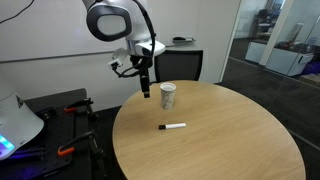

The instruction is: Pick the marker and put it in the cup

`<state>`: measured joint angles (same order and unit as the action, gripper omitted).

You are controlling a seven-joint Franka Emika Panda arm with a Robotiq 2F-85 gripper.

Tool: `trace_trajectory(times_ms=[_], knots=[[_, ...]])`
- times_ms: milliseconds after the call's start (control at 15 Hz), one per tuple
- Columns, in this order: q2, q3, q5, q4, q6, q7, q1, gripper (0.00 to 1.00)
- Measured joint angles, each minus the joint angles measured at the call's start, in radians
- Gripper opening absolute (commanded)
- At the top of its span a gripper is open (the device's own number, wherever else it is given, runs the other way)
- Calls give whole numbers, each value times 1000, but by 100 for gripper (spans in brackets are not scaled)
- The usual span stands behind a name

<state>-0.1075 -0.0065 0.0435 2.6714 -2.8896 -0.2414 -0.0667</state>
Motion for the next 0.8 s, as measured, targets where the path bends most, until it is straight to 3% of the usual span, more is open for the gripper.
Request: trace_trajectory(times_ms=[467, 800], knots=[[-17, -1, 23, -5, -2, 13, 1, 100], [-112, 0, 53, -53, -6, 43, 1, 100]])
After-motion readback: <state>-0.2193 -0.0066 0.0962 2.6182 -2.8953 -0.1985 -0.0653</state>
